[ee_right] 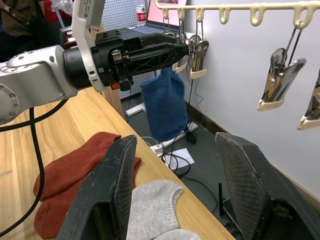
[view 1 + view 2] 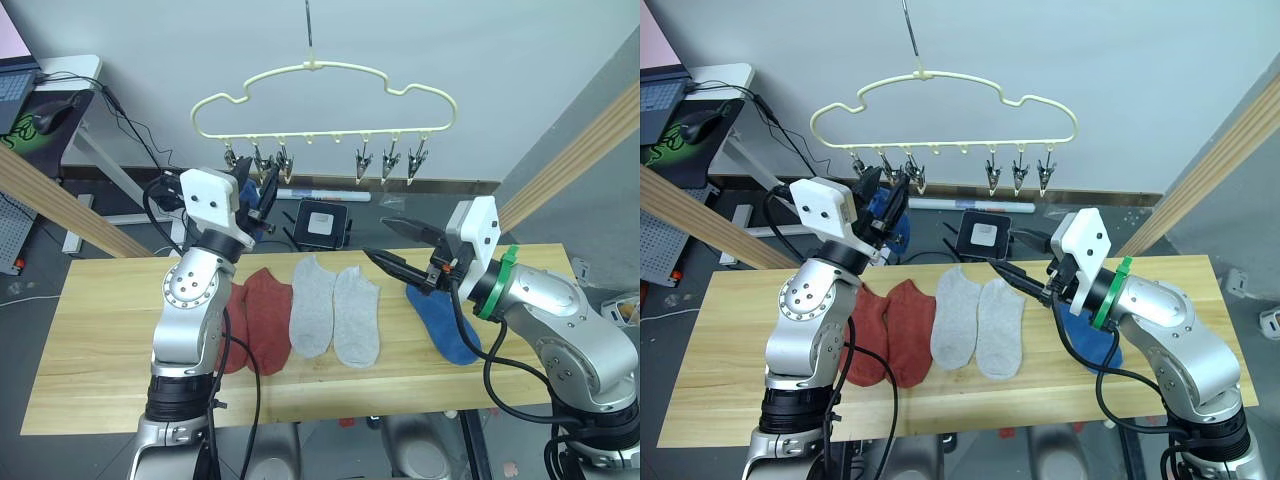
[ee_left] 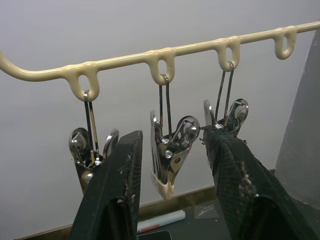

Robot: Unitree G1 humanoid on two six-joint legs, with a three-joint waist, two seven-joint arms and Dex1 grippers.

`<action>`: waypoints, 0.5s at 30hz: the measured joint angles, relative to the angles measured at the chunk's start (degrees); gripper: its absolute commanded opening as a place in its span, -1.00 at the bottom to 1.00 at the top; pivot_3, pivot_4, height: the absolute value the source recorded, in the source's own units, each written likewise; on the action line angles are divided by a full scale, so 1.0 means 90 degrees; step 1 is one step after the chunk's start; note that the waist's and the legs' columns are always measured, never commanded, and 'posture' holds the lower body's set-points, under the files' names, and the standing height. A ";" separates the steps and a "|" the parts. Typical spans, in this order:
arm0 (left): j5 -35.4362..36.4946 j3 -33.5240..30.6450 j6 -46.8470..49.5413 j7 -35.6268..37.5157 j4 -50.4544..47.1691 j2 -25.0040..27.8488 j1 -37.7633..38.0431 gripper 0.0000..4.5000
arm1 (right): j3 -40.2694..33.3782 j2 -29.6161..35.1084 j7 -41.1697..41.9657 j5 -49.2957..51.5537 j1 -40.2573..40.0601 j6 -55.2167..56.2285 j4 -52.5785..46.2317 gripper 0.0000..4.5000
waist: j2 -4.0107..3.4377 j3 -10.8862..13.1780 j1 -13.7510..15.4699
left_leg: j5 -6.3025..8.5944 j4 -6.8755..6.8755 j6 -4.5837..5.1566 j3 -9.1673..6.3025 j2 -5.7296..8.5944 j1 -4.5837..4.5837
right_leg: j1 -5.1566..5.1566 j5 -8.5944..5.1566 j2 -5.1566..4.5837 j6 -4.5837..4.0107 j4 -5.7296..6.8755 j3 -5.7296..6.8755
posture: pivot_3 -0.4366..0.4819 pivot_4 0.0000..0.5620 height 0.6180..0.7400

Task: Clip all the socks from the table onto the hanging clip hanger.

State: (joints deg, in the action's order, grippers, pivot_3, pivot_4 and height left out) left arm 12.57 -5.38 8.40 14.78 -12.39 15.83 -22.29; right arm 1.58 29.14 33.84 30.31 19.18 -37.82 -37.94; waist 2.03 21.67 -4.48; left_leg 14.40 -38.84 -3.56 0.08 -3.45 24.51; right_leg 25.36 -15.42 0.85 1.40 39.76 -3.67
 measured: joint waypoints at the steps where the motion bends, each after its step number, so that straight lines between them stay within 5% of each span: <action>1: -0.0001 0.0001 -0.0001 0.0000 0.0018 -0.0001 -0.0024 -0.08 | 0.0009 0.0002 -0.0003 0.0000 -0.0001 0.0000 0.0000 0.16 | 0.0000 0.0000 -0.0002 | 0.0000 0.0000 0.0000 0.0000 0.0000 0.0000 | 0.0000 0.0000 0.0000 0.0000 0.0000 0.0000 | -0.45 0.27 1.00; 15: -0.0062 0.0003 -0.0011 -0.0071 0.0230 -0.0043 -0.0129 -0.08 | 0.0029 0.0040 -0.0007 0.0001 -0.0001 0.0000 0.0001 0.16 | 0.0000 0.0000 -0.0019 | 0.0000 0.0000 0.0000 0.0001 0.0001 0.0000 | 0.0000 0.0000 0.0000 0.0000 -0.0001 -0.0001 | -0.44 0.26 1.00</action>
State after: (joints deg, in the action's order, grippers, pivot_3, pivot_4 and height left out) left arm 12.01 -5.36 8.30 14.14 -10.32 15.44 -23.45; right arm 1.84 29.51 33.78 30.32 19.18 -37.82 -37.94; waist 2.03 21.67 -4.66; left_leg 14.40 -38.84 -3.56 0.09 -3.45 24.51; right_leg 25.36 -15.42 0.85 1.40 39.75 -3.68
